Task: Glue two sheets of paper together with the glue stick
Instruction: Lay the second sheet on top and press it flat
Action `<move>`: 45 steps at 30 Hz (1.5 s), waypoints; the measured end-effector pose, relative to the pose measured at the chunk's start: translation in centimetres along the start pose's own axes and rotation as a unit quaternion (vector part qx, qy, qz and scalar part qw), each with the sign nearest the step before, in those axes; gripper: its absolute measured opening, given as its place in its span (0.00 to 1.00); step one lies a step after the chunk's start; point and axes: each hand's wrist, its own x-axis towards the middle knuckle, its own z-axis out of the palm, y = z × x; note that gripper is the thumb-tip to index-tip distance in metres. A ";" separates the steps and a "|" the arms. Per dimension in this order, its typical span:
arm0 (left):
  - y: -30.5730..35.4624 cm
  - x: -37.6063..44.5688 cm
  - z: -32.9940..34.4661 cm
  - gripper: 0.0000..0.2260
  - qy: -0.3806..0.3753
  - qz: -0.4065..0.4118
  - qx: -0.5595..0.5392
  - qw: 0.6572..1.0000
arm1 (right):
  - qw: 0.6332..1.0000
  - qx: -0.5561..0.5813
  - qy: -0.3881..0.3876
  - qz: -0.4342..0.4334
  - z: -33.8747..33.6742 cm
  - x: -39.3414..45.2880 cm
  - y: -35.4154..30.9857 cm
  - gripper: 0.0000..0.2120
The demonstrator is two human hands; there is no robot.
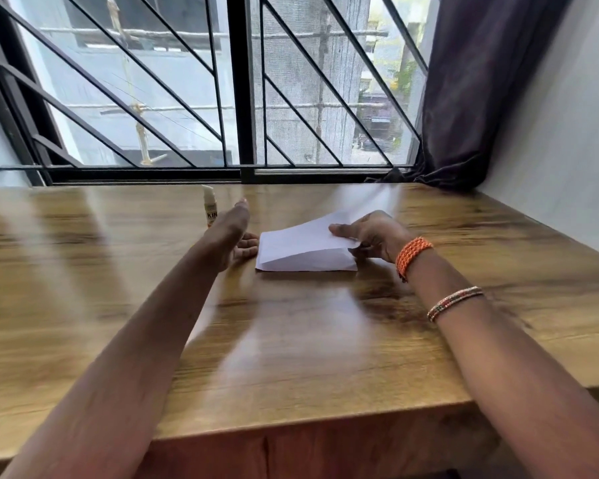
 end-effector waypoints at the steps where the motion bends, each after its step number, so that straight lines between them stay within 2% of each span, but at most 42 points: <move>1: 0.0 0.0 0.0 0.25 -0.001 0.000 0.000 1.000 | 1.000 0.002 0.001 -0.002 0.1 0.0 0.0 0.13; 8: 0.1 0.2 -0.2 0.26 -0.001 -0.010 -0.010 1.000 | 1.000 -0.009 0.016 -0.005 0.7 0.1 0.2 0.14; 13: 0.2 0.3 -0.4 0.26 -0.005 -0.020 -0.015 1.000 | 0.999 -0.023 0.037 -0.012 0.8 0.6 0.4 0.22; 17: 0.1 0.2 -0.4 0.25 -0.012 -0.023 -0.021 0.999 | 0.997 -0.048 0.052 -0.028 0.8 1.2 0.8 0.19; 22: 0.2 0.2 -0.4 0.25 -0.016 -0.024 -0.024 0.999 | 0.989 -0.108 0.089 -0.039 1.0 1.4 1.0 0.21; 39: 0.2 0.2 -0.3 0.22 0.011 -0.017 0.029 0.999 | 0.977 -0.173 0.108 -0.067 1.2 1.7 1.4 0.22; 43: 0.3 0.1 -0.3 0.20 0.008 -0.018 0.040 0.999 | 0.974 -0.179 0.116 -0.073 1.3 1.8 1.4 0.20; 45: 0.2 0.0 -0.3 0.17 0.008 -0.012 0.052 0.999 | 0.972 -0.187 0.118 -0.079 1.4 1.7 1.4 0.16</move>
